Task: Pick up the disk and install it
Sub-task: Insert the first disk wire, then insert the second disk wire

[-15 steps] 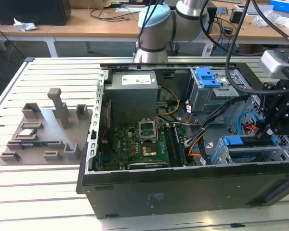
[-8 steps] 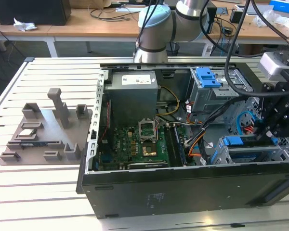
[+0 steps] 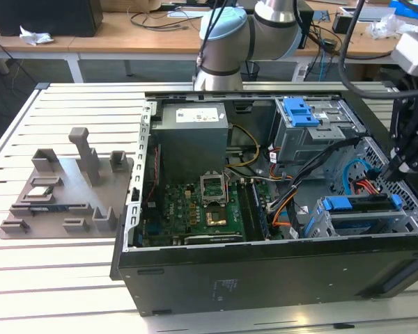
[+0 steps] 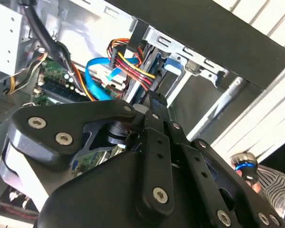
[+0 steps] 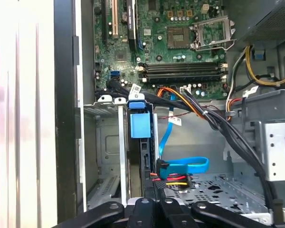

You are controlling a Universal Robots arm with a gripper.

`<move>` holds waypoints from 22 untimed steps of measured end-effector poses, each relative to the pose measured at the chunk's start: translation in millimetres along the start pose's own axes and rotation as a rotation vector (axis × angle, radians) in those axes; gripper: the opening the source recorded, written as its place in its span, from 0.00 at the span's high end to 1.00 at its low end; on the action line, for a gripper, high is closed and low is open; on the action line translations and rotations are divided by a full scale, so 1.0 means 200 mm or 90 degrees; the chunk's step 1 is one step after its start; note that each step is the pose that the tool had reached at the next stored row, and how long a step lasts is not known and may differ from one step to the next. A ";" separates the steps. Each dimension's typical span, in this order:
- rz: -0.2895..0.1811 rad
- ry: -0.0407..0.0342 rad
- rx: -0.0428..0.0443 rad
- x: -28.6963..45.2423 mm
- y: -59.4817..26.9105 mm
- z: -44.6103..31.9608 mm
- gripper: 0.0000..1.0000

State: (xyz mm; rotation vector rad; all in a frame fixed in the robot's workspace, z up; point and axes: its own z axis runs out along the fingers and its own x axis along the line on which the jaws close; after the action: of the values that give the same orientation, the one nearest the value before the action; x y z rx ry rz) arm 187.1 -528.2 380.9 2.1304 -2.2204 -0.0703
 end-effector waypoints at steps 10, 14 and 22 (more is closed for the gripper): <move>0.000 -0.0001 0.0000 0.000 0.004 -0.051 0.89; 0.000 0.0000 0.0000 0.000 0.004 -0.052 0.89; 0.000 0.0000 0.0000 0.000 0.026 -0.033 0.64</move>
State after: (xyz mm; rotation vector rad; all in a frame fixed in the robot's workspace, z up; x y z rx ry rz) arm 182.3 -527.8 387.9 2.1304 -2.2204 -0.0703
